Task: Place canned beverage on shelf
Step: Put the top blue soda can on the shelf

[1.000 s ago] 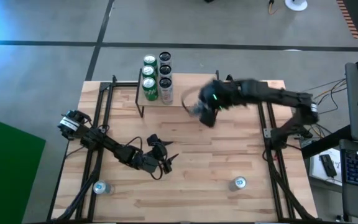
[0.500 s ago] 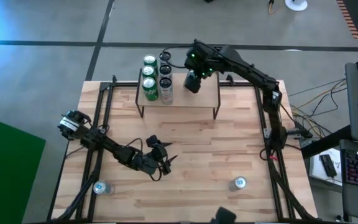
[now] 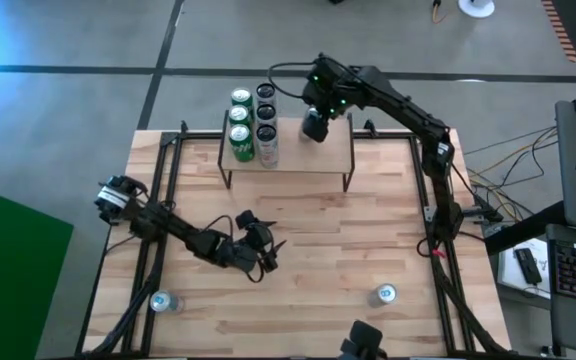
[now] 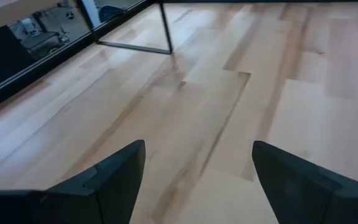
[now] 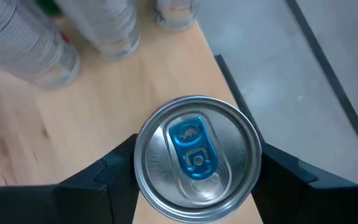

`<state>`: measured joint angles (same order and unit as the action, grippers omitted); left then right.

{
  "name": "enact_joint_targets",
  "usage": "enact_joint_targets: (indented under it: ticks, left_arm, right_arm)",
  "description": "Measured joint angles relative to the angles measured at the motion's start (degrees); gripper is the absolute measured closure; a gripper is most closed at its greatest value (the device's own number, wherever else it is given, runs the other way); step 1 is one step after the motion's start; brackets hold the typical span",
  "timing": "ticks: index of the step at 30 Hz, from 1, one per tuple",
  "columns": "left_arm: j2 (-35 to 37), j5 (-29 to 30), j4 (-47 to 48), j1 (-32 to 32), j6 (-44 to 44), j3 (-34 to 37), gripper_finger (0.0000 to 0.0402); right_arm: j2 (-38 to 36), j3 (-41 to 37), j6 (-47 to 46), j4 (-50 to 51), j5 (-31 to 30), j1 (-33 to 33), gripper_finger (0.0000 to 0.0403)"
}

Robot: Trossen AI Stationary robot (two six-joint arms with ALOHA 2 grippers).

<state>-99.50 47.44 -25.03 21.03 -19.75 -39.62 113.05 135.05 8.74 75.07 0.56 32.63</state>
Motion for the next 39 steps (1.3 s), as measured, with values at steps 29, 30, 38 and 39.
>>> enact_joint_targets:
  ticks: [29, 30, 38, 39]
  left_arm:
    - [0.11, -1.99, 0.1, -3.6, -0.5, 0.0, 0.012]
    - [0.11, -2.1, 0.19, -3.6, -0.5, 0.0, 0.012]
    - [0.11, -2.46, 3.43, -1.91, -2.4, 0.0, 0.012]
    - [0.11, -1.45, 3.42, -1.34, -2.4, 0.0, 0.012]
  right_arm:
    - [-2.25, -0.08, -0.36, 4.99, 1.41, -2.64, 0.0085]
    - [-2.25, -0.08, -1.19, 4.73, 1.16, -2.66, 0.0078]
    - [-5.32, -0.23, -2.72, 3.41, 0.96, -2.64, 0.0074]
    - [-6.1, -0.23, -2.74, 2.73, 0.96, -2.64, 0.0075]
